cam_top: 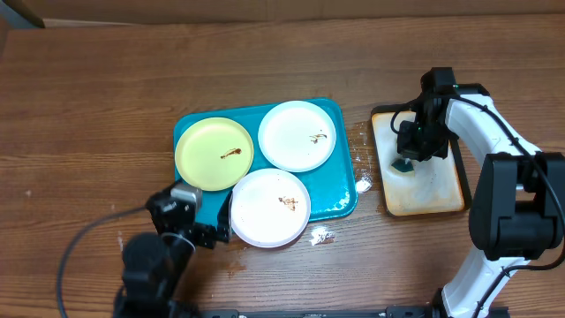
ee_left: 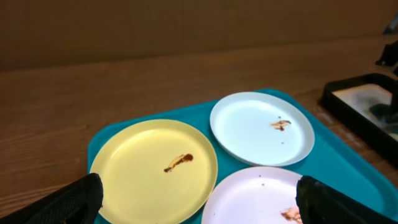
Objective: Clean dirty plates on tray and stack at the side
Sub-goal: 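Reach the left gripper to the rim of the top white plate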
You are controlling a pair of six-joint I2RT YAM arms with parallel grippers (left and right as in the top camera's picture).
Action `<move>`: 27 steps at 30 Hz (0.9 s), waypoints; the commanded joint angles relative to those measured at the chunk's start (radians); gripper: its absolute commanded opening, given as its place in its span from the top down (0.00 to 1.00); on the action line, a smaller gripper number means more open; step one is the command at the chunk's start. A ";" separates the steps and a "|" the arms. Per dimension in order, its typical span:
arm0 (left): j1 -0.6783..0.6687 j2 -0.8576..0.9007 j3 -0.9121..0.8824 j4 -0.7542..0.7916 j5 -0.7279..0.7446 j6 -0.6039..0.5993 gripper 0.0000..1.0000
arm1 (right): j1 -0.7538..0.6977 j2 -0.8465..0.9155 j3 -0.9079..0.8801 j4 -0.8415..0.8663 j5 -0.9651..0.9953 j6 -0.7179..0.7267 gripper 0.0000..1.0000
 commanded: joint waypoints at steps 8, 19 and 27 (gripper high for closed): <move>0.004 0.573 0.593 -0.387 0.235 -0.040 0.00 | -0.004 -0.039 0.025 -0.006 -0.003 -0.003 0.96; 0.004 0.920 0.766 -0.481 0.543 -0.048 0.00 | -0.004 -0.040 0.036 -0.025 -0.011 -0.004 0.96; 0.004 0.988 0.766 -0.474 0.538 -0.047 0.00 | -0.003 -0.057 0.185 -0.153 -0.013 -0.008 0.96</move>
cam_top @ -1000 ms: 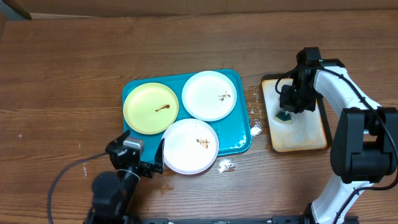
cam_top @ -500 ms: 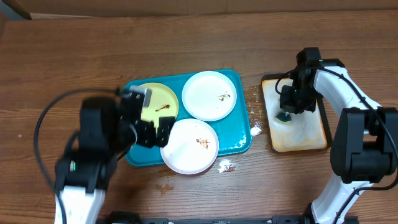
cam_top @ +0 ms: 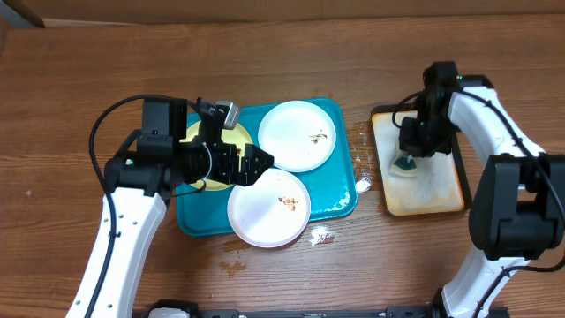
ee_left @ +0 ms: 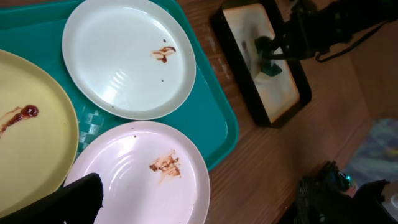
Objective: Clean dirty plates on tray and stack at the side
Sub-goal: 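Reach the left gripper to the rim of the top white plate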
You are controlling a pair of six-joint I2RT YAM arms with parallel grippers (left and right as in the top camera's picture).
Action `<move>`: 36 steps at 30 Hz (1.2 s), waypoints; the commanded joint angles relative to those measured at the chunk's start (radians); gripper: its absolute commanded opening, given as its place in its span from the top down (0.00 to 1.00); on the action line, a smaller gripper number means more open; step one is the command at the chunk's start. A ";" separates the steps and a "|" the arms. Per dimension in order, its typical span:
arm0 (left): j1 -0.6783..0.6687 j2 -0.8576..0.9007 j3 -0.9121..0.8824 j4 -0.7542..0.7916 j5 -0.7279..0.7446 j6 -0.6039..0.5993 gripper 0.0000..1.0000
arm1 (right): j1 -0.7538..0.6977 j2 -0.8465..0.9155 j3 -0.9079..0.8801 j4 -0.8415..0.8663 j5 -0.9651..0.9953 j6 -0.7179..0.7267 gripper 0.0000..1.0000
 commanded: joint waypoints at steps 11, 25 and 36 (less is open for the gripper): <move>0.001 0.012 0.023 0.015 0.050 0.027 0.09 | -0.004 -0.154 0.232 -0.129 -0.010 -0.010 0.96; -0.089 0.187 0.270 -0.109 -0.553 -0.108 0.39 | -0.004 -0.188 0.235 -0.193 -0.006 -0.018 0.96; -0.125 0.599 0.628 -0.287 -0.432 -0.066 0.46 | -0.004 -0.188 0.235 -0.233 -0.005 -0.021 0.96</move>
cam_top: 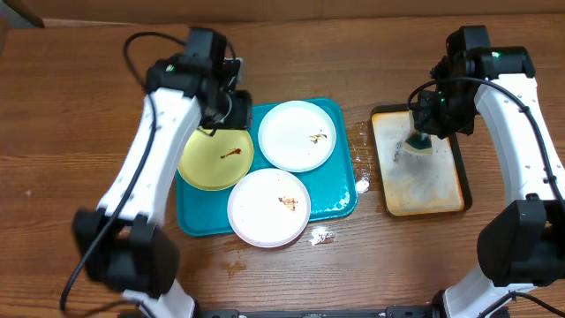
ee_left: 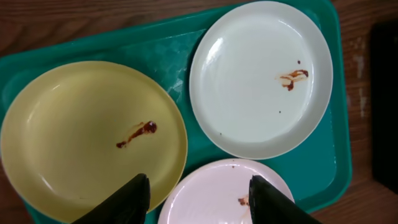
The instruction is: Clean dirty plates on tray and stack at the side
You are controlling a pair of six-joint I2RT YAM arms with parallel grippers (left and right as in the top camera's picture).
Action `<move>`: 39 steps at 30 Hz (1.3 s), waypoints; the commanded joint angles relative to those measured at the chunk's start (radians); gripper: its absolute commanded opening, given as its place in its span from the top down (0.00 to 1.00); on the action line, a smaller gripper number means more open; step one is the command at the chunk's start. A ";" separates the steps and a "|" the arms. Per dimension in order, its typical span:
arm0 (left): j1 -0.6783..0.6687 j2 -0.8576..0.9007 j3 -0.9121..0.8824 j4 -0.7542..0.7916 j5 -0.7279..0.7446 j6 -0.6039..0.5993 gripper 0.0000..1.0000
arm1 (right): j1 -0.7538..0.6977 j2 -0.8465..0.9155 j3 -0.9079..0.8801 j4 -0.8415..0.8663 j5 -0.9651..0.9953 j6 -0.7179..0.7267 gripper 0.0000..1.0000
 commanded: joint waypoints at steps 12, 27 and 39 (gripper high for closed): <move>-0.079 0.222 0.060 0.046 0.050 0.060 0.47 | -0.003 -0.038 0.025 -0.021 -0.006 -0.021 0.96; -0.036 0.300 0.060 0.119 0.069 0.021 0.44 | -0.003 -0.039 0.025 -0.035 -0.006 -0.022 0.96; -0.037 0.349 0.060 0.167 0.123 -0.002 0.45 | -0.003 -0.038 0.025 -0.051 -0.006 -0.022 0.96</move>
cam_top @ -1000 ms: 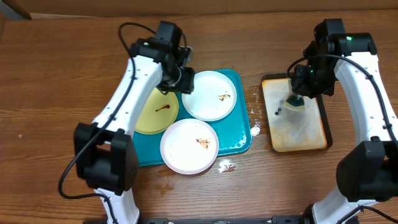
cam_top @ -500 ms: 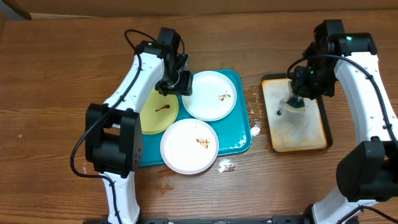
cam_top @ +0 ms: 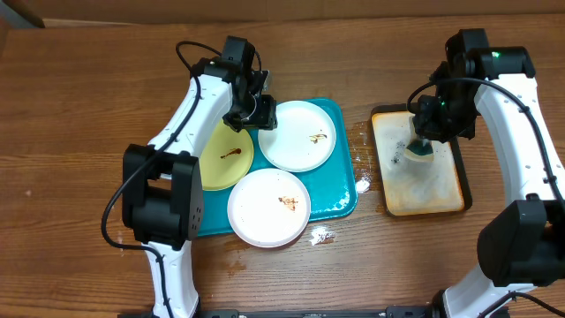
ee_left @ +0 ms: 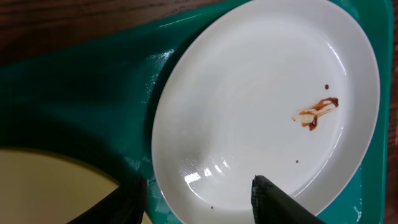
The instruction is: Clean dirty plates on tray and stack at the side
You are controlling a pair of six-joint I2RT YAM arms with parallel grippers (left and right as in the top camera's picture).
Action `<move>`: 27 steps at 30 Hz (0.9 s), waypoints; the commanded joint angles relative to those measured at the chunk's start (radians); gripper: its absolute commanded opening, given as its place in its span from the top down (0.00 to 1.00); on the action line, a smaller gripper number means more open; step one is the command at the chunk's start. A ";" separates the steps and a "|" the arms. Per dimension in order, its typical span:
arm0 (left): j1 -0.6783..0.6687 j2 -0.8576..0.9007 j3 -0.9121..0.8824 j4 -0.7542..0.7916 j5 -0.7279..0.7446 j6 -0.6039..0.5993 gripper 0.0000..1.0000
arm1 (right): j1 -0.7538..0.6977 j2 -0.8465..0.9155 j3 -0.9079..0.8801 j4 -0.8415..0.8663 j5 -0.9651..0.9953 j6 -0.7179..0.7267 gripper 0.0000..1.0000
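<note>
A teal tray (cam_top: 340,196) holds three plates with brown smears: a yellow plate (cam_top: 221,163), a white plate (cam_top: 298,137) at the back and a second white plate (cam_top: 269,208) at the front. My left gripper (cam_top: 259,115) is open low over the back white plate's left rim. In the left wrist view the left gripper (ee_left: 198,205) has one of its fingers (ee_left: 121,202) over the tray (ee_left: 93,81) and the other over the white plate (ee_left: 261,93). My right gripper (cam_top: 424,132) is shut on a teal sponge (cam_top: 421,150) above the sponge tray (cam_top: 424,190).
White flecks and wet marks (cam_top: 361,183) lie on the wood beside the tray's right edge, with more flecks (cam_top: 320,235) near its front corner. The left arm reaches across the yellow plate's left side. Brown cardboard lines the table's far edge.
My left gripper has moved right and lower, from above the yellow plate's back edge to the left rim of the back white plate. The right gripper and sponge have barely moved.
My left gripper was first open near the table's front left and my right gripper was down on the sponge in its tray. The left then hung over the tray's middle, then over the yellow plate's back, and now at the back white plate. The sponge is now lifted.
</note>
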 commanded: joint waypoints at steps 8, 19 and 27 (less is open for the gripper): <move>-0.004 0.105 0.024 -0.003 0.023 -0.022 0.56 | -0.004 -0.038 0.025 -0.003 -0.006 -0.004 0.96; -0.004 0.127 0.024 -0.006 0.025 -0.039 0.96 | -0.003 -0.038 0.025 -0.004 -0.022 -0.004 0.96; -0.016 0.127 0.024 -0.006 0.023 -0.067 0.96 | -0.003 -0.038 0.025 0.008 -0.012 0.012 0.96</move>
